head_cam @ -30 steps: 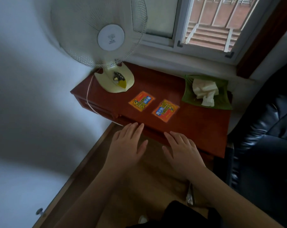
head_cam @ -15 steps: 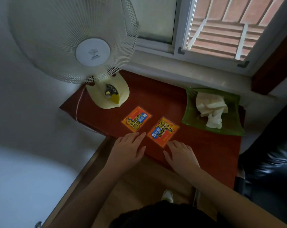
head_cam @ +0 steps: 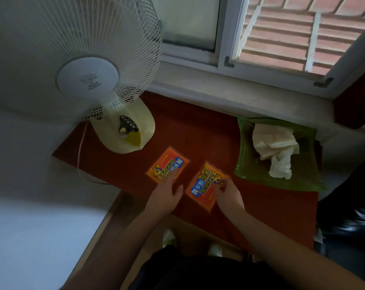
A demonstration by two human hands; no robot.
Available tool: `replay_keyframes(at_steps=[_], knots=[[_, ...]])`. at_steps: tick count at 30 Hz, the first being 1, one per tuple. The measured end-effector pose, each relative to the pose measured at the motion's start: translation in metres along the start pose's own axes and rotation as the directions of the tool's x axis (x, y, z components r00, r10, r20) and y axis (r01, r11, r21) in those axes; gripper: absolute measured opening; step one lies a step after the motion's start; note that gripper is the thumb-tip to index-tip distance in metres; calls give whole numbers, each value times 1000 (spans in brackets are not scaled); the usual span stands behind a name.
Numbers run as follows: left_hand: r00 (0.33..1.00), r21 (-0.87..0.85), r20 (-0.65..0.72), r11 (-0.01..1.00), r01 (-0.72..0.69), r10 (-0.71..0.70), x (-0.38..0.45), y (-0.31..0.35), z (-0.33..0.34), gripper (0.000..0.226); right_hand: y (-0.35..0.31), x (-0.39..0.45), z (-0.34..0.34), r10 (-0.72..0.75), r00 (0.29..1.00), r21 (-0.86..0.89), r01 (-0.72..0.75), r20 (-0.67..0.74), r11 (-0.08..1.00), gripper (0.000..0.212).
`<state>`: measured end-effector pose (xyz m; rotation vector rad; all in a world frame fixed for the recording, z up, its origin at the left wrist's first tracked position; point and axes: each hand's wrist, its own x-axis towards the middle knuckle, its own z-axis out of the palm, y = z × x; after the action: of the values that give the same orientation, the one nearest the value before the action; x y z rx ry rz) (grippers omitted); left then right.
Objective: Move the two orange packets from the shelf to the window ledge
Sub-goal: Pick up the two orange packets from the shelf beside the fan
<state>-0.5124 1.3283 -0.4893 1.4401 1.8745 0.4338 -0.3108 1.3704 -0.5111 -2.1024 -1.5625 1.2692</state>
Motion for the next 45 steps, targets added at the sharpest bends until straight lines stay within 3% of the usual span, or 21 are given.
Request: replay_keyframes(at_steps=[2,6,8,11,15,18,25,33,37,45], knots=[[994,-145,-43,985,92,-99,23,-14,-7,63,-2,5,6,106,987,-18,-109,-119,994,56],[968,-22,-129,976,215,-216,65,-39,-23,63,-10,11,20,387,910,76,-380,-151,922,80],[963,3,-98,968,252,-251,83,-51,-30,62,-11,20,26,507,846,137,-490,-163,861,88],[945,35,-61,945,324,-322,99,-65,-35,58,-10,30,31,601,776,214,-564,-193,798,96],[925,139,-112,917,375,-362,104,-68,-37,52,-13,37,36,642,737,210,-607,-211,766,94],[920,204,-151,899,387,-362,108,-67,-38,55,-18,38,40,652,722,214,-616,-230,758,91],[917,275,-103,875,398,-385,115,-69,-41,53,-26,36,46,667,703,252,-618,-246,745,82],[942,147,-68,931,334,-328,116,-75,-48,35,-19,29,43,567,784,314,-488,-251,814,45],[949,146,-24,938,315,-315,118,-80,-53,38,-21,23,42,516,815,328,-428,-262,842,38],[983,106,79,982,155,-164,116,-78,-57,18,-18,24,45,443,857,417,-314,-263,853,28]])
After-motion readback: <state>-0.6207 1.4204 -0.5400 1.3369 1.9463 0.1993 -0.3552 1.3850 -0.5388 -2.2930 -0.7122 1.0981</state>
